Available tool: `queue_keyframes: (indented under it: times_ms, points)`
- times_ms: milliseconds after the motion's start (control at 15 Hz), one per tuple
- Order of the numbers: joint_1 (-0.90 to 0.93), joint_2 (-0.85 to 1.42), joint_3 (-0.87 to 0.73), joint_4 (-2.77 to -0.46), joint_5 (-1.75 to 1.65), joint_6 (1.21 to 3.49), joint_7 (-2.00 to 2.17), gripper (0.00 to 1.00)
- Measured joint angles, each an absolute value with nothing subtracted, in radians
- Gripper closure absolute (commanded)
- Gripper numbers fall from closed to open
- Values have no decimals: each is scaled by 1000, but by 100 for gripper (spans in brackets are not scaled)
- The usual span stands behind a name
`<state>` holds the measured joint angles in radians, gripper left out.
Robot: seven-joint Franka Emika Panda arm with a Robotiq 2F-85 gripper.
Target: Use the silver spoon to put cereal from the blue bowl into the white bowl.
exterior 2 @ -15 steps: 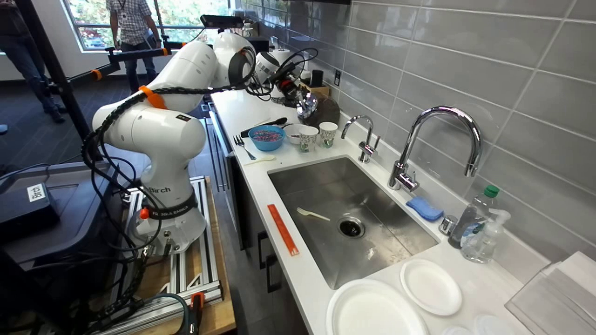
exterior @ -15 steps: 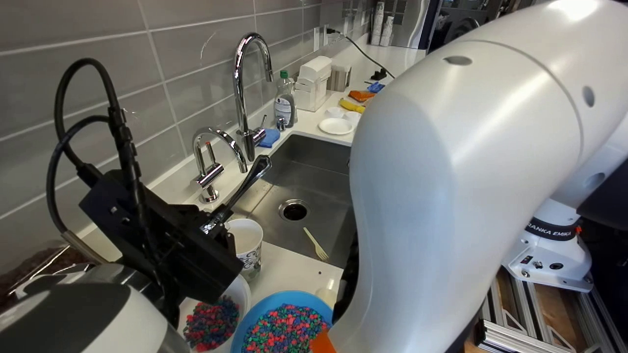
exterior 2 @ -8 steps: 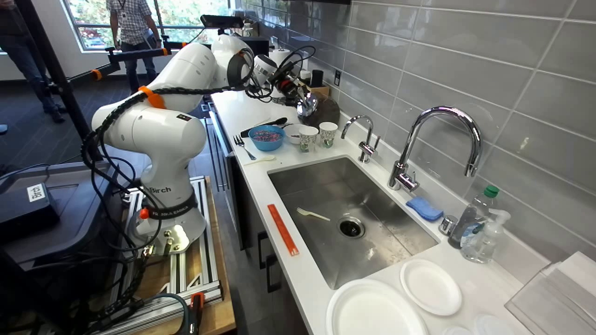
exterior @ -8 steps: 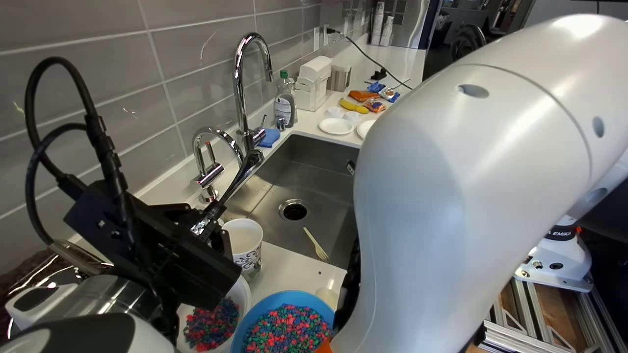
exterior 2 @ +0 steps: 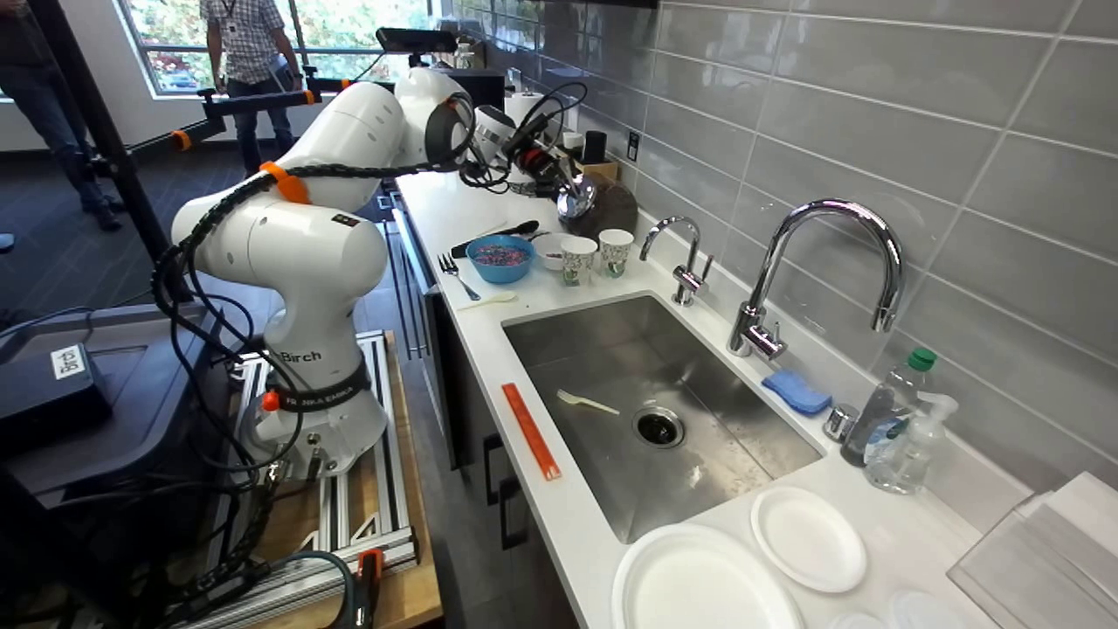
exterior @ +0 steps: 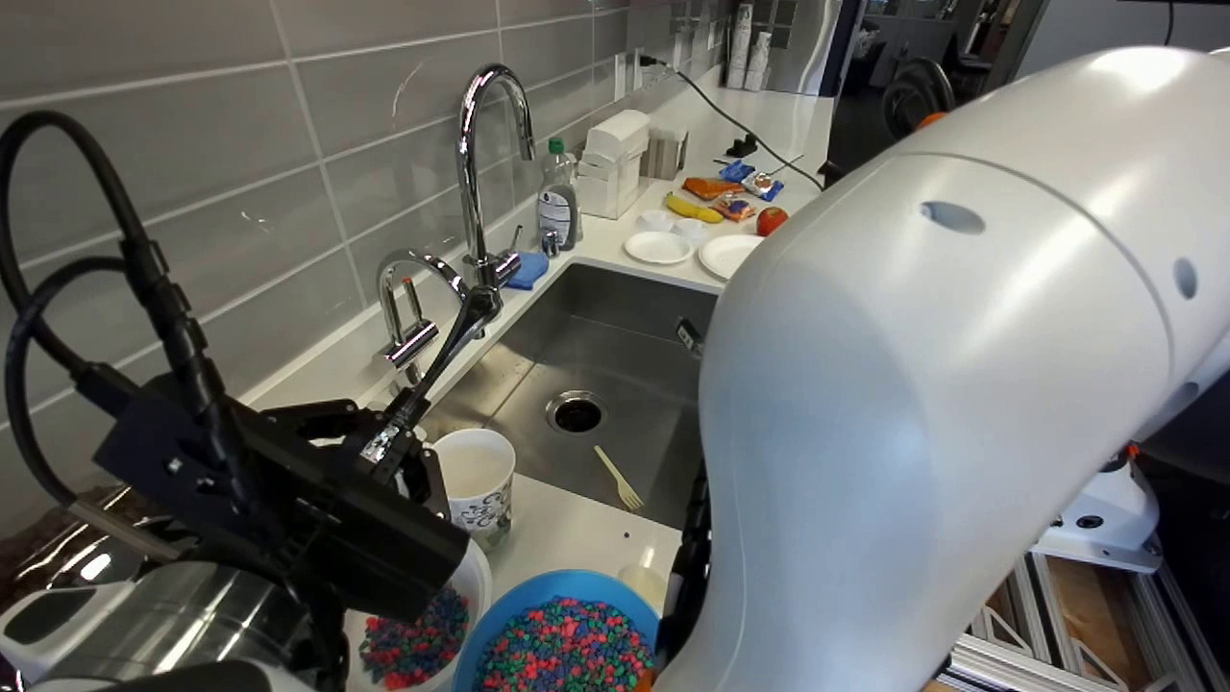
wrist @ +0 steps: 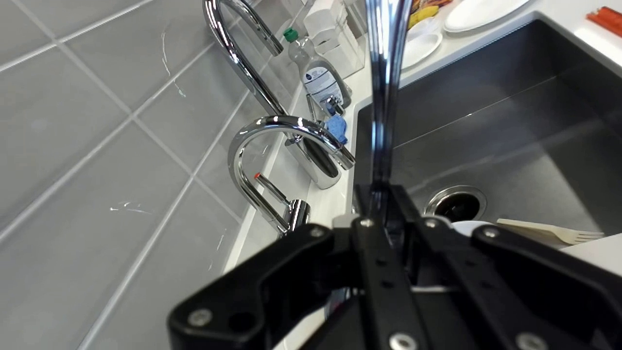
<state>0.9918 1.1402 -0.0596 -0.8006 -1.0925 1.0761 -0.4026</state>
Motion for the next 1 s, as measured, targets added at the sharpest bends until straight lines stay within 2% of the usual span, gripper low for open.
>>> queue_keyframes:
  times_ms: [1000]
  points:
    - [1050, 1142, -61, -839, -1197, 1079, -443, 97]
